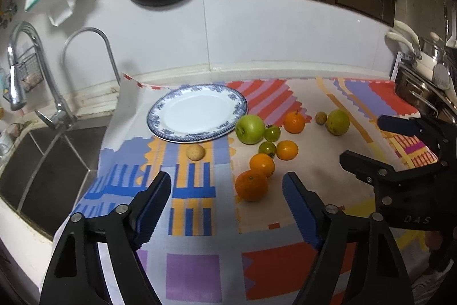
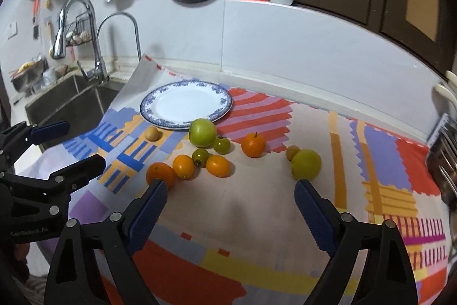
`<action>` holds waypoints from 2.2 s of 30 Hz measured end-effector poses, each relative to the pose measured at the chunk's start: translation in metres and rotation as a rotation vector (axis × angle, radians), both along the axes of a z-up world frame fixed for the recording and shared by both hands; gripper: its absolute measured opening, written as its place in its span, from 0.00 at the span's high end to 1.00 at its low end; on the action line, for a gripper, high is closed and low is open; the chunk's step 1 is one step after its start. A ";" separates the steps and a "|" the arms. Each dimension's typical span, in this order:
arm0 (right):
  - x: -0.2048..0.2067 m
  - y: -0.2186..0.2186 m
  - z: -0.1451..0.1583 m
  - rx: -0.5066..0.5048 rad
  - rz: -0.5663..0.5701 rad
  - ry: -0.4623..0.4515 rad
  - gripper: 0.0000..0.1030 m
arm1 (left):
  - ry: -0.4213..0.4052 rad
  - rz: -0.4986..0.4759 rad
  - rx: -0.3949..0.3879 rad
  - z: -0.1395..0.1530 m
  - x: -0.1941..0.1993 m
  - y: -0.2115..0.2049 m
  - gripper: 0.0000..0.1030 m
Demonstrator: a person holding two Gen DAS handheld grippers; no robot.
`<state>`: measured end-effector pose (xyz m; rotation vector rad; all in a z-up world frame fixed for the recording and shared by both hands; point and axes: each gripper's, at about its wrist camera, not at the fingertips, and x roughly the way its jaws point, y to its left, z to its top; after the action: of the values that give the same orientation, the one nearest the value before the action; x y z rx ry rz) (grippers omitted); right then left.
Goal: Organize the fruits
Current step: 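Move the left tool toward the large orange and open its fingers, then grasp the large orange with the left tool and lift it toward the plate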
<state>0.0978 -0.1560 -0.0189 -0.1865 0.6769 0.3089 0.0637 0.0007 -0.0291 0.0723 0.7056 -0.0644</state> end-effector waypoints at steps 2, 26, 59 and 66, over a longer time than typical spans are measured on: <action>0.009 0.001 -0.005 -0.008 0.019 0.018 0.18 | 0.022 -0.015 -0.003 -0.006 0.008 -0.003 0.26; 0.086 0.024 -0.072 -0.054 0.169 0.183 0.47 | 0.252 -0.095 -0.076 -0.065 0.070 -0.010 0.51; 0.093 0.037 -0.070 -0.018 0.201 0.179 0.65 | 0.195 -0.092 -0.149 -0.056 0.069 -0.002 0.60; 0.080 0.037 -0.047 0.016 0.186 0.135 0.65 | 0.121 -0.077 -0.147 -0.036 0.061 0.005 0.60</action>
<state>0.1774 -0.1189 -0.0662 -0.2153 0.7921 0.5088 0.1246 0.0052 -0.0647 -0.0458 0.8167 -0.1956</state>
